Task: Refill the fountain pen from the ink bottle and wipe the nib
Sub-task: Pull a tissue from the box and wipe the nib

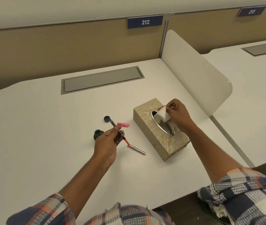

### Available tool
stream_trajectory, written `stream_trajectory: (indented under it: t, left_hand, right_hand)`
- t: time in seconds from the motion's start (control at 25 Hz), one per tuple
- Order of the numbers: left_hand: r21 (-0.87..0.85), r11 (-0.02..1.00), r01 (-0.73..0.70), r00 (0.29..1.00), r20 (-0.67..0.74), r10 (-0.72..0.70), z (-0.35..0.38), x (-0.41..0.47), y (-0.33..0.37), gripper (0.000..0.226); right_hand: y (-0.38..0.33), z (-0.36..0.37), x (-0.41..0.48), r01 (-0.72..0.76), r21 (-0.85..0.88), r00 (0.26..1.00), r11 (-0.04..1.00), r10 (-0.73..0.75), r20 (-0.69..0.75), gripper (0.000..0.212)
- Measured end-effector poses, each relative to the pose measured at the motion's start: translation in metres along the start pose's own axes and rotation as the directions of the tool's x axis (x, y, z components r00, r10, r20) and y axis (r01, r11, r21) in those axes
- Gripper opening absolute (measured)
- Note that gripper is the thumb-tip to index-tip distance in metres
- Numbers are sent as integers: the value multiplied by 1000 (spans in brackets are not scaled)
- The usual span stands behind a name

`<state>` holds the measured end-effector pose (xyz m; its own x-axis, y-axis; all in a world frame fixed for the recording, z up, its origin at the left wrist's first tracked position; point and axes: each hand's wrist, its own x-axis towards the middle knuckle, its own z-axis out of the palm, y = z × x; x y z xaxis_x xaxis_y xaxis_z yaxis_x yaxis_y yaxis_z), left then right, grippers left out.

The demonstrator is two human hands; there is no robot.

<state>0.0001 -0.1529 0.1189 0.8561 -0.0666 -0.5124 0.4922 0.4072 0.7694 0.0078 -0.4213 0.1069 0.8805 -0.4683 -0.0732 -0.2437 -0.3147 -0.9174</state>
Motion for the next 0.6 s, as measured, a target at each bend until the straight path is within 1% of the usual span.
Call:
stream_trajectory:
  t: [0.08, 0.2, 0.28, 0.36, 0.4, 0.48, 0.52, 0.6]
  left_hand:
    - [2, 1000, -9, 1000, -5, 9, 0, 1, 0, 19]
    - [5, 1000, -11, 1000, -6, 11, -1, 2, 0, 20]
    - [3, 1000, -9, 1000, -10, 9, -2, 2, -1, 18]
    - [0, 1000, -7, 1000, -12, 7, -2, 3, -1, 15]
    - [-1, 1000, -7, 1000, -12, 7, -2, 3, -1, 14]
    - [-3, 1000, -4, 1000, -13, 4, -2, 4, -2, 12]
    - [-4, 1000, -1, 1000, -13, 1, -2, 3, -2, 12]
    - [-1, 1000, 5, 1000, -8, -5, -1, 3, -2, 12]
  right_hand:
    - [-5, 1, -2, 13, 82, 999, 997, -9, -54, 21]
    - [-11, 6, -5, 35, 126, 997, 991, -26, -77, 23]
    - [-11, 7, -4, 26, 170, 996, 985, -11, -91, 22]
    - [-12, 5, -4, -8, 291, 997, 957, 32, -76, 22]
    - [-14, 4, -5, -28, 388, 997, 921, 53, -53, 22]
    - [-18, 0, -8, -57, 577, 998, 815, 69, 0, 23]
    - [-19, -1, -10, -67, 646, 997, 760, 68, 23, 23]
    - [-22, -4, -11, -79, 726, 997, 683, 57, 55, 22]
